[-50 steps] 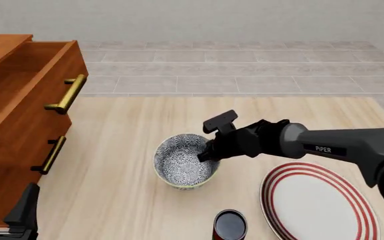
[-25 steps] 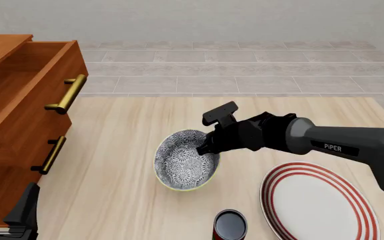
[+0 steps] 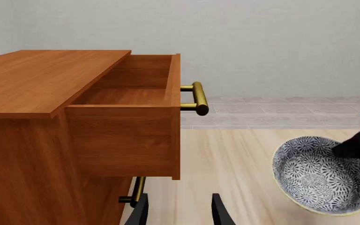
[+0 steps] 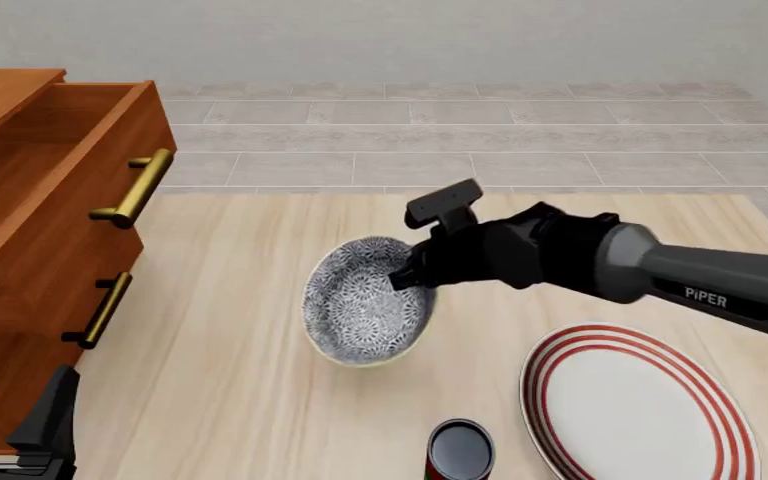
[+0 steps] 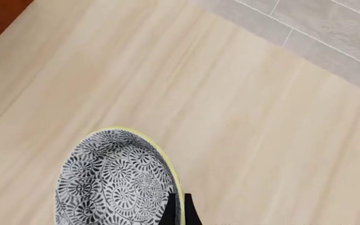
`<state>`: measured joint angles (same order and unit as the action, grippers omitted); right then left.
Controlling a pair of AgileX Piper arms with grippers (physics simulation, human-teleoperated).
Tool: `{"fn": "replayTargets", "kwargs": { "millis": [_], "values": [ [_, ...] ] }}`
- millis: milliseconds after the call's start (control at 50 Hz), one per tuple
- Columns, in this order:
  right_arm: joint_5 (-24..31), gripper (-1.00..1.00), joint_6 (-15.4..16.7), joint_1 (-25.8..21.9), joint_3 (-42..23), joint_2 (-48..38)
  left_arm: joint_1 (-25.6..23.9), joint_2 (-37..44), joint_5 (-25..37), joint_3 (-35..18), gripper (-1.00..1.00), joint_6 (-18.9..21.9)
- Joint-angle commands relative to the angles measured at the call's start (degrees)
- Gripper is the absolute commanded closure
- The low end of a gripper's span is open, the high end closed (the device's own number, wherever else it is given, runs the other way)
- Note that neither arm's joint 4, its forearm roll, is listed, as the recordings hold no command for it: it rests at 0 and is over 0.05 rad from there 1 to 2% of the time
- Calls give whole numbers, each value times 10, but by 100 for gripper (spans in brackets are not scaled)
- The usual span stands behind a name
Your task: Put the bowl on the plate.
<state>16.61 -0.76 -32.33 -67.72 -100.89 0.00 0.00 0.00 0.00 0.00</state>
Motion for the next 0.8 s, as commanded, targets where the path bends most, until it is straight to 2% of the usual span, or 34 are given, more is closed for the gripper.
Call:
{"fn": "replayTargets", "kwargs": {
  "millis": [20,100,400,800],
  "values": [
    [0,100,-39,-5,5,29,0,0,0,0,-100,0],
    [-3,100,-51,-3,13,44,0,0,0,0,-100,0],
    [-6,100,-67,34,53,103,0,0,0,0,-100,0],
    [-18,100,-84,93,151,218,0,0,0,0,-100,0]
  ]
}}
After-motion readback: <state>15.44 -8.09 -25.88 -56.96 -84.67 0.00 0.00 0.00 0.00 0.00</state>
